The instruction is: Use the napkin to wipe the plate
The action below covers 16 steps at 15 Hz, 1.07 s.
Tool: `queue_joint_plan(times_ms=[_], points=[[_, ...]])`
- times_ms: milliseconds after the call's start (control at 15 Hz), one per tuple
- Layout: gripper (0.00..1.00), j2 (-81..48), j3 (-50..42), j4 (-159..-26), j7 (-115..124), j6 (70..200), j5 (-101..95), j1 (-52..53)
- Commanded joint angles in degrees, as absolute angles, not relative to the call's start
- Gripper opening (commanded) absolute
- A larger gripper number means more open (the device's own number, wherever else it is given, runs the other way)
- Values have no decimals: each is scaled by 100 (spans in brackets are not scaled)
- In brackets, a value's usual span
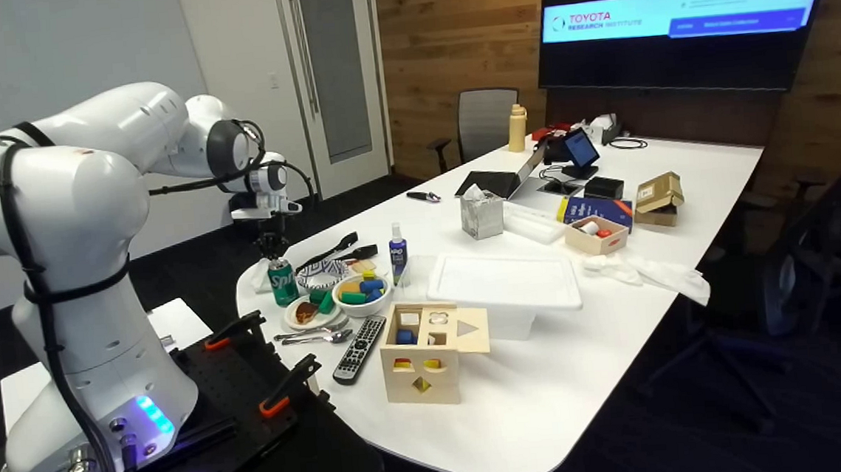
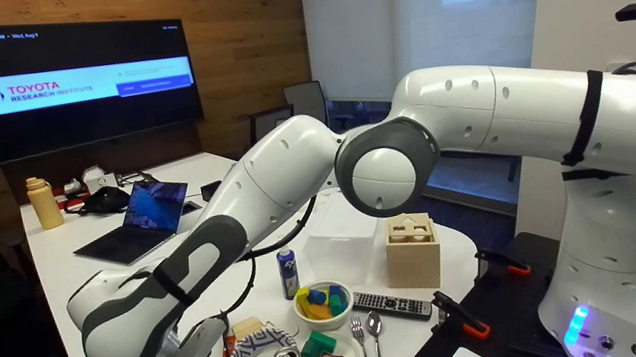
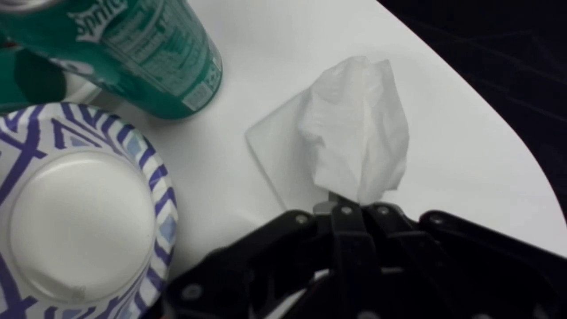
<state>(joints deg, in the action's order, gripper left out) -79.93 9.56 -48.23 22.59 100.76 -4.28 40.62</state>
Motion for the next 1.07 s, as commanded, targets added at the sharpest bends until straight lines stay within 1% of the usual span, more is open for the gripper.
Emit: queue_joint_plan(times_ms=[0,200,467,667,1000], points=[[0,-8026,1053,-4421,2136,9964,-359,4034],[0,-7683,894,-4648,2641,10356,-430,4021],[0,-7132,365,-5252,3117,11034,-972,4048],[0,-6630,16,-6009,3699,11546,-1160,4044],[0,-6021,-167,-7129,4140,12190,-1073,3998]])
